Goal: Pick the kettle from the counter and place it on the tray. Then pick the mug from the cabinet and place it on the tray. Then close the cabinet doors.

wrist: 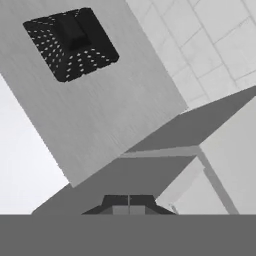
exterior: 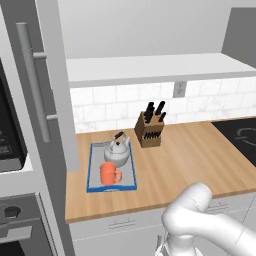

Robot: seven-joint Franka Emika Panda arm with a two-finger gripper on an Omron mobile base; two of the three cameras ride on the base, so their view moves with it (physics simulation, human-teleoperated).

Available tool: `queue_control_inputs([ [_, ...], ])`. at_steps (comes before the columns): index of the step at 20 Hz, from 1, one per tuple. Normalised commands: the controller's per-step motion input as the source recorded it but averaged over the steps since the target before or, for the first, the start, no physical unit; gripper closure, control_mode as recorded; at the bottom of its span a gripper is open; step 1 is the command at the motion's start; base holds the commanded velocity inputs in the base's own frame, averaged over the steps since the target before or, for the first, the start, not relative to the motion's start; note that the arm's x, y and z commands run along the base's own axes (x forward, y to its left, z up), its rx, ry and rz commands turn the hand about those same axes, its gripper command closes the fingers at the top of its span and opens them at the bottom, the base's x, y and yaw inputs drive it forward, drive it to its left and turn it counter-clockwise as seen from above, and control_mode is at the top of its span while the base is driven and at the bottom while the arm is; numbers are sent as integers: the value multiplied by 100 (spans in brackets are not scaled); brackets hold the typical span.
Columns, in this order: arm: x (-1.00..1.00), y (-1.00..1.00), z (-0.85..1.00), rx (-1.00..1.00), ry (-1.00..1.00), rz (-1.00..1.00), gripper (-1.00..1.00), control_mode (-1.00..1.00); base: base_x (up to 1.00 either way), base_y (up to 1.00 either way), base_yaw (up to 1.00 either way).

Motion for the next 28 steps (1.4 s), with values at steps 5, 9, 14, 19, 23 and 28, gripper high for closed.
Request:
queue_control_inputs([
  [5, -1, -34, 40, 3, -5, -8, 100, -100, 0, 0, 0],
  [9, 0, -24, 21, 6, -7, -2, 100, -100, 0, 0, 0],
  [14, 0, -5, 48, 4, -17, 0, 100, -100, 0, 0, 0],
  [19, 0, 0, 45, 0, -12, 0, 100, -100, 0, 0, 0],
  [23, -3, 9, 13, 0, 0, -5, 100, -100, 0, 0, 0],
  [28, 0, 9, 1, 0, 0, -4, 100, -100, 0, 0, 0],
])
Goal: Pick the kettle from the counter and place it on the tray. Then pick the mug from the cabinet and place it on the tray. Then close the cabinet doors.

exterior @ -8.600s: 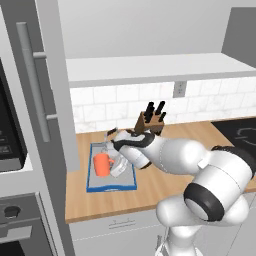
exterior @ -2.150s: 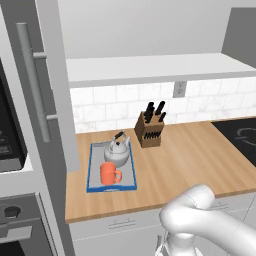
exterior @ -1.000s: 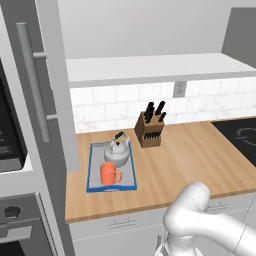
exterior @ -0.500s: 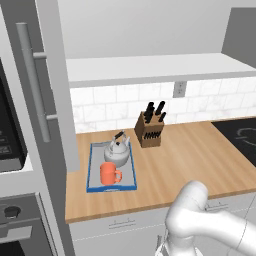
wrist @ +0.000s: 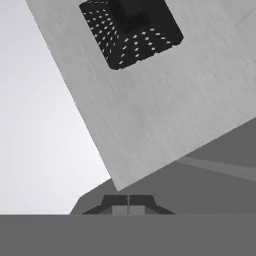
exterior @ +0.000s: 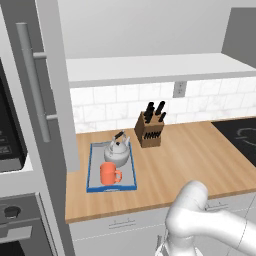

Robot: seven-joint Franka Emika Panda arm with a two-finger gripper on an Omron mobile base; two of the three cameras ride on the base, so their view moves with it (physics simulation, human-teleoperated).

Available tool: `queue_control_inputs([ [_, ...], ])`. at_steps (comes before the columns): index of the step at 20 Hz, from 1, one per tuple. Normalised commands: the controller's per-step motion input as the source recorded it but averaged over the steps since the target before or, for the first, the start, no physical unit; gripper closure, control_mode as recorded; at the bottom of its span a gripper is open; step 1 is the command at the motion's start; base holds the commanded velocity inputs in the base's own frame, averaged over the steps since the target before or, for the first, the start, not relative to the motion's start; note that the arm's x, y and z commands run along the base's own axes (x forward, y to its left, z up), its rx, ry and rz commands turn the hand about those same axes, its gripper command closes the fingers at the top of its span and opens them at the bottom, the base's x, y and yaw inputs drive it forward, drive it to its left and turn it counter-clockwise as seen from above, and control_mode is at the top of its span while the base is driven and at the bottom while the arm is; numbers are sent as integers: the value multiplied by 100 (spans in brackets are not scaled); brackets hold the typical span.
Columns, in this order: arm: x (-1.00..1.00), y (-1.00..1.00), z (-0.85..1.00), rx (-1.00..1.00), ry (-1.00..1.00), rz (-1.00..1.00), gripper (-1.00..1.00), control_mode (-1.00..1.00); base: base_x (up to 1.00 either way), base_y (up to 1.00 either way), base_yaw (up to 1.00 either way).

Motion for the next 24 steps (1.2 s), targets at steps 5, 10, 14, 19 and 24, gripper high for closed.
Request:
queue_control_inputs([
  [5, 0, 34, 5, -1, 0, -2, 100, -100, 0, 0, 0],
  [10, -7, 89, 26, -9, 0, -14, 100, -100, 0, 0, 0],
  [14, -5, 63, 56, -5, 1, -19, 100, -100, 0, 0, 0],
  [19, -2, 47, 56, -7, 5, -19, 100, -100, 0, 0, 0],
  [24, -26, 51, 57, -9, 1, -18, 100, -100, 0, 0, 0],
])
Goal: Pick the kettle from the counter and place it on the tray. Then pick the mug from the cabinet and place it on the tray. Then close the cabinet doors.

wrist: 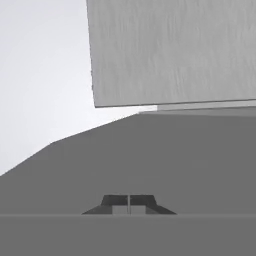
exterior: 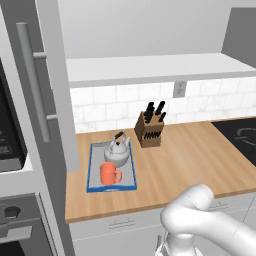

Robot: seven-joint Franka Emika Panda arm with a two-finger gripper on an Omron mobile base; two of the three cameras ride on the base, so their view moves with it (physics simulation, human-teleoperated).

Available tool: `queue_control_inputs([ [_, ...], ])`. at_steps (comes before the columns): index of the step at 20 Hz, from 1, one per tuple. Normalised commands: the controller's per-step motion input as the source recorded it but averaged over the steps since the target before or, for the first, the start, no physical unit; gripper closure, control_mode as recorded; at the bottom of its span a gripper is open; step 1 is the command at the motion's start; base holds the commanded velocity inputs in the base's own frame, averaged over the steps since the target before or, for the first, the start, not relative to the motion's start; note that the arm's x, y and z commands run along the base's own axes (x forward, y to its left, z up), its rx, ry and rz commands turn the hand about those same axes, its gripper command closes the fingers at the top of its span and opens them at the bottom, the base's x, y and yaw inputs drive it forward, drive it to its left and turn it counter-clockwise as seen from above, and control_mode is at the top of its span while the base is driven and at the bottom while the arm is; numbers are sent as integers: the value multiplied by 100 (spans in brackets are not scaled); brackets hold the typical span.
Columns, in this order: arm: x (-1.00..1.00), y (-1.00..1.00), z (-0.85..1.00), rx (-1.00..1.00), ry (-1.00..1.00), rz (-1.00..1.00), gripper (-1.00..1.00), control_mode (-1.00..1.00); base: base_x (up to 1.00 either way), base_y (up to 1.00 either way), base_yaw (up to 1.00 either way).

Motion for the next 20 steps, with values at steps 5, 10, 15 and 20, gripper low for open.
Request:
queue_control_inputs([
  [5, -55, 71, 38, -18, 16, -31, 100, -100, 0, 0, 0],
  [10, -40, 73, 28, -22, 43, -41, 100, -100, 0, 0, 0],
  [15, -2, 75, 48, -25, 60, -37, 100, -100, 0, 0, 0],
  [20, 31, 92, 36, -28, 72, -15, 100, -100, 0, 0, 0],
])
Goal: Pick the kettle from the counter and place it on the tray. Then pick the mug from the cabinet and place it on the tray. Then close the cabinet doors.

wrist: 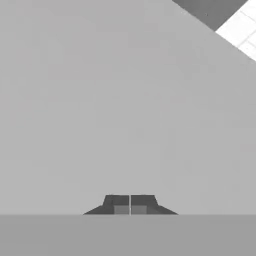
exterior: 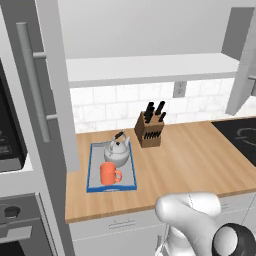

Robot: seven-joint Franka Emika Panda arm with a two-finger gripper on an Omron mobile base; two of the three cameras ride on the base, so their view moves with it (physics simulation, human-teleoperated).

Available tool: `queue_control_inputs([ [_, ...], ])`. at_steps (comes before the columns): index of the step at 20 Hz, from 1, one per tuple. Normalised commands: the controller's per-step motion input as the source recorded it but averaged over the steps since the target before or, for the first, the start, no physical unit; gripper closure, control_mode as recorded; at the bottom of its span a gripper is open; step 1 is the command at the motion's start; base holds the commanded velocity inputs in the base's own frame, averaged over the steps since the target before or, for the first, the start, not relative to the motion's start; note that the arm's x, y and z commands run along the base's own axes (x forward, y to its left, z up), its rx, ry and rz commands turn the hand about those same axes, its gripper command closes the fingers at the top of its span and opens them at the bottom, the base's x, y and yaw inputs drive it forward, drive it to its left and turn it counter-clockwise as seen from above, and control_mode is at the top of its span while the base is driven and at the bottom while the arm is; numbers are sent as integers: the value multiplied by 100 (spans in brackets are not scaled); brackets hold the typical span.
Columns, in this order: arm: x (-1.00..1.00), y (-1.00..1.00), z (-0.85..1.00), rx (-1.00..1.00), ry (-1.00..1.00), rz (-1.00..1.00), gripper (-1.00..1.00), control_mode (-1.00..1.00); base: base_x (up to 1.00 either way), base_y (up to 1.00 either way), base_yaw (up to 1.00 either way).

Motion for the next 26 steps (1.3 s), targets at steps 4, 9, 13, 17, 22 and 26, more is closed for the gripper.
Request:
queue_control_inputs([
  [4, 64, 100, 3, -19, 59, 0, 100, -100, 0, 0, 0],
  [9, 69, 88, -8, -2, 26, 0, 100, -100, 0, 0, 0],
  [13, 71, 73, -11, 0, 13, 0, 100, -100, 0, 0, 0],
  [17, 79, 69, -27, 0, 6, -1, 100, -100, 0, 0, 0],
  [22, 88, 53, -44, 4, 0, -10, 100, -100, 0, 0, 0],
  [26, 93, 43, -64, 9, 0, -19, 100, -100, 0, 0, 0],
])
